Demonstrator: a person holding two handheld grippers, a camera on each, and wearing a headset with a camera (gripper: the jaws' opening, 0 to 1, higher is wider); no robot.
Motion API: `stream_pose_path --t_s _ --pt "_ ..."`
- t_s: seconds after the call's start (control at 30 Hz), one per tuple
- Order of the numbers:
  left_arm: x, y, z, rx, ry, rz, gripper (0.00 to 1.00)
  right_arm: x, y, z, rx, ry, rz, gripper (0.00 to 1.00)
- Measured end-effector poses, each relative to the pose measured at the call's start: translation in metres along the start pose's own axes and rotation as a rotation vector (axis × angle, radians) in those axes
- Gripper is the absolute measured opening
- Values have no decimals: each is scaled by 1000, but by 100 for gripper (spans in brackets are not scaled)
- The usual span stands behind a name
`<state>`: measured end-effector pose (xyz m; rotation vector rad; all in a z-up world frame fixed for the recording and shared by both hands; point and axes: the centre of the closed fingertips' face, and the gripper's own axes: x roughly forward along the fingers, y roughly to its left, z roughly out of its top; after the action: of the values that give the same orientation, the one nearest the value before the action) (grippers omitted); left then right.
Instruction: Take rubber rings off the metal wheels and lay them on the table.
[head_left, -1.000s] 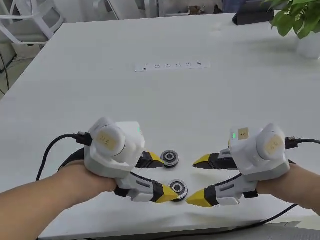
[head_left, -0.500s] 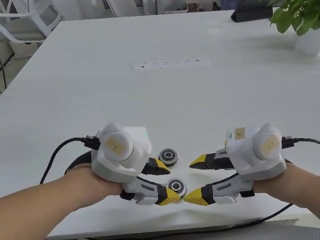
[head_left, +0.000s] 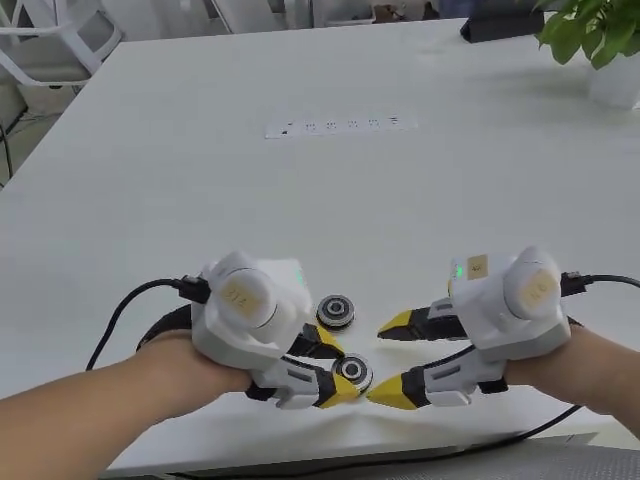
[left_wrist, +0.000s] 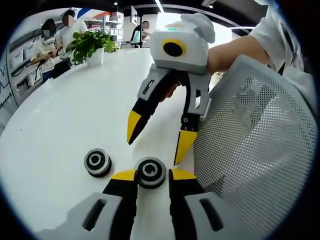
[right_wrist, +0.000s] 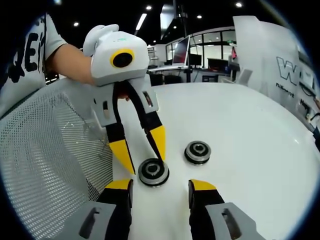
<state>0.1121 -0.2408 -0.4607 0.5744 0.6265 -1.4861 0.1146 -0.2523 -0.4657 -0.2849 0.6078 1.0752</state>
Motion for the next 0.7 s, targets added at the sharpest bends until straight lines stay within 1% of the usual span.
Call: stream_pose_path --t_s 0.13,0.23,0.37,0.53,0.67,0.7 --pt "1 2 0 4 3 9 16 1 1 0 -4 3 4 42" --pt "2 1 1 13 1 12 14 1 1 0 -4 2 6 41" --pt "3 2 1 56 7 32 12 2 3 1 -2 -2 12 41" --pt "2 1 1 45 -1 28 10 4 5 2 -12 -1 19 40" --pt "2 2 2 36 -9 37 10 7 7 3 -17 3 32 39" --pt "2 2 2 35 -9 40 9 8 7 4 -10 -4 35 38"
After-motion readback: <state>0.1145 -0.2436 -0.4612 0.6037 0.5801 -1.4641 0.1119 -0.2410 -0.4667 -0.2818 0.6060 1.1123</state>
